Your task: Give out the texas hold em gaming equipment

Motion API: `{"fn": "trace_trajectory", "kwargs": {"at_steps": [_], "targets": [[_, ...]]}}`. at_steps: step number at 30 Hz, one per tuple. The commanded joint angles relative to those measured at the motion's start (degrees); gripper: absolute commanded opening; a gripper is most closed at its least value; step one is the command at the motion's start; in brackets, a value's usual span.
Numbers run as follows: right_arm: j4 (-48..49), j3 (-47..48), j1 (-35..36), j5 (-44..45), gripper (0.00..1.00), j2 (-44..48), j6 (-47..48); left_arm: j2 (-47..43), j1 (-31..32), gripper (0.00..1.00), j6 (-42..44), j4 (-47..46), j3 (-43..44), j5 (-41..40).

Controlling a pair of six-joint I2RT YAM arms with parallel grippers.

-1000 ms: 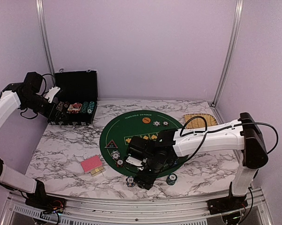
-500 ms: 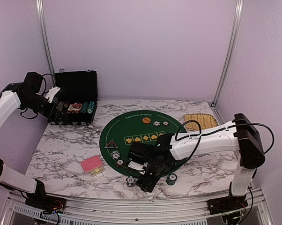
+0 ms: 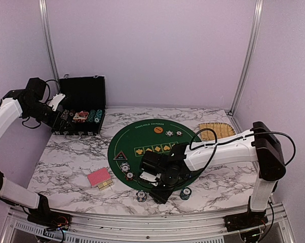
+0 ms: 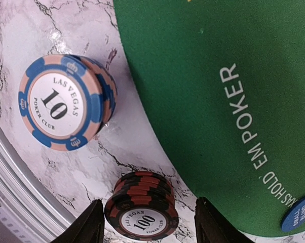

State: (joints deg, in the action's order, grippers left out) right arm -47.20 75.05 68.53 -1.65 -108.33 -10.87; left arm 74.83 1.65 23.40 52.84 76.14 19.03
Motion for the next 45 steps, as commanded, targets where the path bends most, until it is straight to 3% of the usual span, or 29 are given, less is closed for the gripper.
{"fn": "trace_trajectory", "kwargs": {"at_steps": [1, 8, 24, 36, 45], "targets": [[1.13, -0.22, -0.50, -0.64, 0.59, -0.38, 0.15, -1.49, -0.11, 0.99, 0.12, 1.74, 1.26, 0.39], [1.41, -1.17, -0.57, -0.90, 0.58, -0.12, 0.17, -1.28, -0.09, 0.99, -0.02, 1.83, 1.64, 0.53], [0.24, 0.23, -0.72, -1.26, 0.30, 1.58, 0.00, -1.03, -0.15, 0.99, -0.10, 1.91, 1.74, 0.64], [-2.92, 1.90, -2.22, -1.02, 0.29, 5.01, -0.11, -0.98, -0.12, 0.99, -0.01, 1.92, 1.61, 0.97], [-2.34, -2.13, -8.75, 1.38, 0.27, 6.51, -0.03, -0.81, -0.09, 0.99, -0.06, 1.91, 1.87, 1.26]]}}
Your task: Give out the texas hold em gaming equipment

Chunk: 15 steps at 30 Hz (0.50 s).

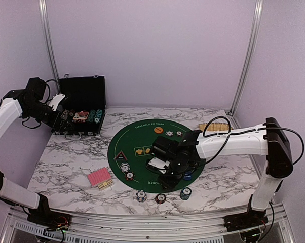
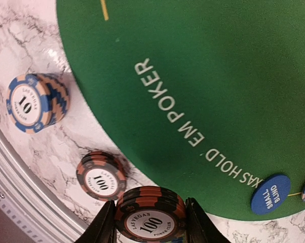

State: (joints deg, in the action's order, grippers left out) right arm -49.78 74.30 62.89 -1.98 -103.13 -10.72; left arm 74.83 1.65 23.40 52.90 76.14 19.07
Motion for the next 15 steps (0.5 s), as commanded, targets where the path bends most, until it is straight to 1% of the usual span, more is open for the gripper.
{"fn": "trace_trajectory", "kwargs": {"at_steps": [1, 10, 15], "targets": [[0.82, -1.93, -3.99, 1.71, 0.27, 1.20, -0.10, -0.85, -0.09, 0.99, -0.09, 1.87, 1.96, 1.20], [4.82, -5.64, -9.14, 3.66, 0.25, -0.22, 0.04, -1.22, -0.13, 0.99, -0.02, 2.00, 2.01, 0.69], [6.16, -6.57, -9.74, 3.25, 0.25, -0.73, 0.13, -1.03, -0.12, 0.99, -0.01, 2.05, 2.25, 0.70]]}}
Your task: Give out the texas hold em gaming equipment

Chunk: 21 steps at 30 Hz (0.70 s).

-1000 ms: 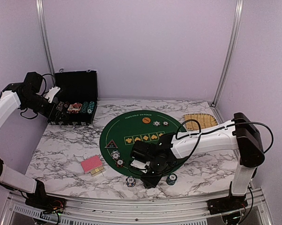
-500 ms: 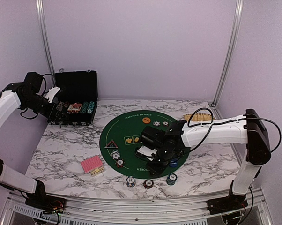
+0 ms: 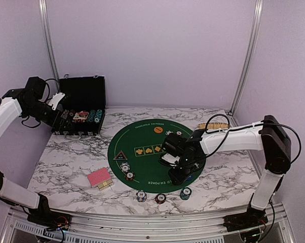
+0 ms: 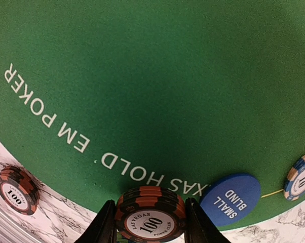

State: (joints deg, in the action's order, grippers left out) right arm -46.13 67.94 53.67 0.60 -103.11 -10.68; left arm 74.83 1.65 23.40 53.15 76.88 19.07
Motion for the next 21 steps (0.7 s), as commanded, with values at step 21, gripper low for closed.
{"fn": "trace_trajectory", "kwargs": {"at_steps": [21], "targets": [[1.66, 0.26, -1.81, 0.01, 0.52, 0.24, 0.48, -1.00, -0.08, 0.99, 0.29, 1.96, 1.34, 0.46]]}}
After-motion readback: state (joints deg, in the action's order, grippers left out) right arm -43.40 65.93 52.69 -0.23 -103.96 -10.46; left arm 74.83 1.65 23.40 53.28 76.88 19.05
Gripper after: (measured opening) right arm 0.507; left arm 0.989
